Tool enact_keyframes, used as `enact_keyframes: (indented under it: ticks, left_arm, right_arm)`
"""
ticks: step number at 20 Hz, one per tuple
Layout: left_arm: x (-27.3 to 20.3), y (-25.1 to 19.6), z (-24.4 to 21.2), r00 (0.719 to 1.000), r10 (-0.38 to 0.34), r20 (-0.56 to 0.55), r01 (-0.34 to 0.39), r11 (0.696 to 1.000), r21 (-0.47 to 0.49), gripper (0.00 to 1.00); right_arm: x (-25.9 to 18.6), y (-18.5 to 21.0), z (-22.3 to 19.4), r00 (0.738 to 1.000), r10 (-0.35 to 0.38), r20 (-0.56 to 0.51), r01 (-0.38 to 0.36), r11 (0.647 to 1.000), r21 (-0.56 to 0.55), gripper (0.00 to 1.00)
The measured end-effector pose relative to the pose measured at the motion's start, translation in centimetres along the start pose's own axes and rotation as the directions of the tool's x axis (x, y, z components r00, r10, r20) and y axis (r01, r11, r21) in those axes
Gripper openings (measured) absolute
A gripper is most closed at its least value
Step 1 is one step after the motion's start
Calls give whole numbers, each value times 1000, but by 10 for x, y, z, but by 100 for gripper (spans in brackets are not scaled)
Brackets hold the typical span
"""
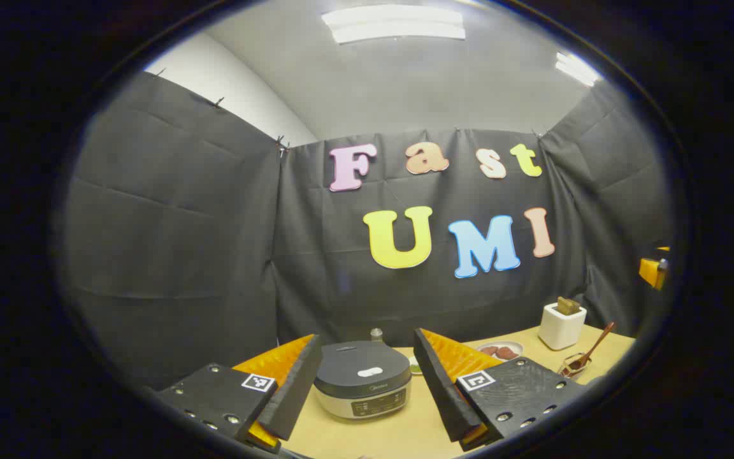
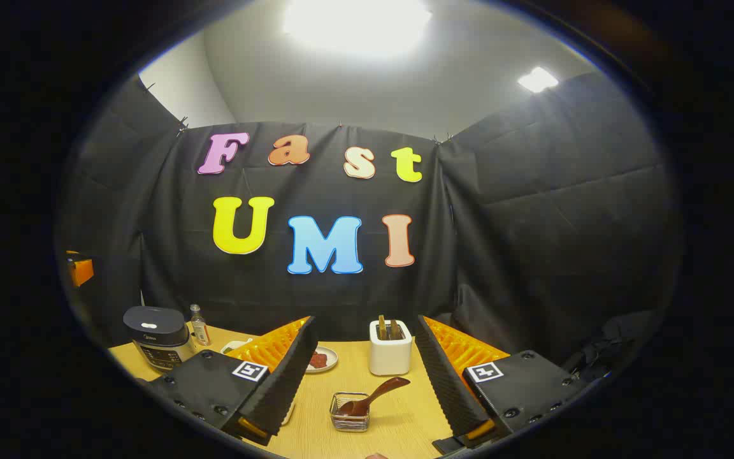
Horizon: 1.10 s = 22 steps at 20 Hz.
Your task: Close the left gripper, press the button to open the rice cooker; take a wooden spoon from the chopstick holder with the right hand, scoop a spoonful of rice and pour it into the rice cooker, then put the wooden spoon back into the chopstick holder.
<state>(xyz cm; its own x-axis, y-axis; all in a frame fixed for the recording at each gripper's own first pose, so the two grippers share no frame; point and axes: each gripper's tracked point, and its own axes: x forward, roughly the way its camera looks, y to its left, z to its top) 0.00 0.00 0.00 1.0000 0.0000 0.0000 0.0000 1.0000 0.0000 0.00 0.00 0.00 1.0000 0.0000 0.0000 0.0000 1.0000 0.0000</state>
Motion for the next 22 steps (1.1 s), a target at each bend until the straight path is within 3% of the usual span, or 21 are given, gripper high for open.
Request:
enact_keyframes:
  ticks: [22]
  left_arm:
    - [-1, 1, 10, 1000, 13, 9, -13, 1000, -2, 88]
  right_arm:
    - [2, -5, 0, 1000, 25, -4, -25, 1000, -16, 98]
